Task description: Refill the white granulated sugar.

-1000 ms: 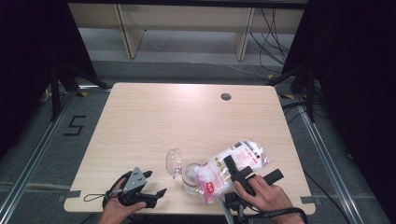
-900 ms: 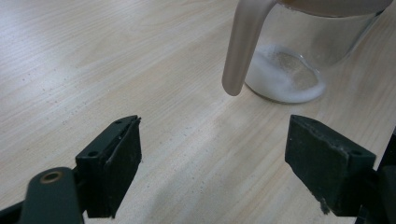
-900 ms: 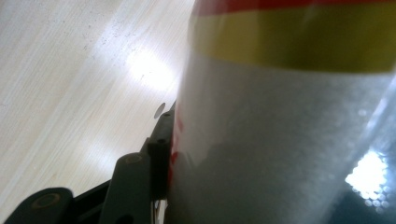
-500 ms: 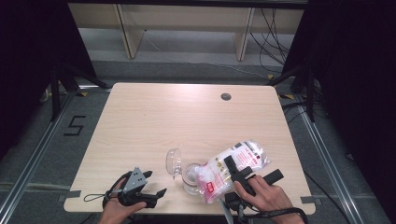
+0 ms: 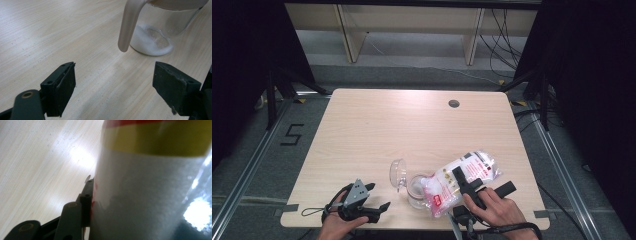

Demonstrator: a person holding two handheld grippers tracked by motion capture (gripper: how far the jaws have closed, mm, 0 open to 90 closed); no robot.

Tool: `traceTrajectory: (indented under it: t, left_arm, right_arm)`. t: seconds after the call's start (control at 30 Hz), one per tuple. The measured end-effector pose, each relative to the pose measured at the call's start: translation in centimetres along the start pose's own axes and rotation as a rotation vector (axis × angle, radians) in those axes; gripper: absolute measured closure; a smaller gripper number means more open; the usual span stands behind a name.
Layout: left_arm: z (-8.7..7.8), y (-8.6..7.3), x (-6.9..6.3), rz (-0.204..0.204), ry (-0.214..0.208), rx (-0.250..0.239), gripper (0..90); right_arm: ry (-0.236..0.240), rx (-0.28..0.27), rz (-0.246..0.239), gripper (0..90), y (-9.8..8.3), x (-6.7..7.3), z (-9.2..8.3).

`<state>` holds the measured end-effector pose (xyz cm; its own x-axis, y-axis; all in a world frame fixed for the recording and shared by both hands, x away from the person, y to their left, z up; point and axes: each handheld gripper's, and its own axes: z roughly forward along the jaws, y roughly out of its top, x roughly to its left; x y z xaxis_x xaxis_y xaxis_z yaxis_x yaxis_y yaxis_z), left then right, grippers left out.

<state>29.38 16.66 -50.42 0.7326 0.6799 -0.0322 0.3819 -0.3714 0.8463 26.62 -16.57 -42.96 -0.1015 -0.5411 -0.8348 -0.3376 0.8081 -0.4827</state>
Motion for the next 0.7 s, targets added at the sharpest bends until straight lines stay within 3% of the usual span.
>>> traceTrajectory:
  t: [0.37,0.43,0.47,0.67,0.7]
  left_arm:
    - [0.08,0.00,-0.10,-0.008,-0.002,-0.009,18.1]
    - [0.03,0.06,0.03,0.018,0.001,-0.006,18.2]
    - [0.03,0.02,-0.08,-0.001,0.002,-0.004,18.1]
    - [0.03,0.02,-0.06,-0.001,0.003,-0.004,18.2]
    - [-0.05,0.04,0.05,0.014,0.004,0.008,18.1]
  right_arm:
    - [0.006,-0.005,0.005,56.1,0.03,0.11,0.05]
    - [0.007,-0.008,0.005,56.1,0.03,0.04,0.03]
    - [0.005,-0.009,0.002,56.1,0.03,0.01,0.03]
    - [0.005,-0.003,-0.002,56.2,-0.17,-0.09,-0.05]
    - [0.002,-0.003,-0.004,56.2,-0.21,-0.10,-0.05]
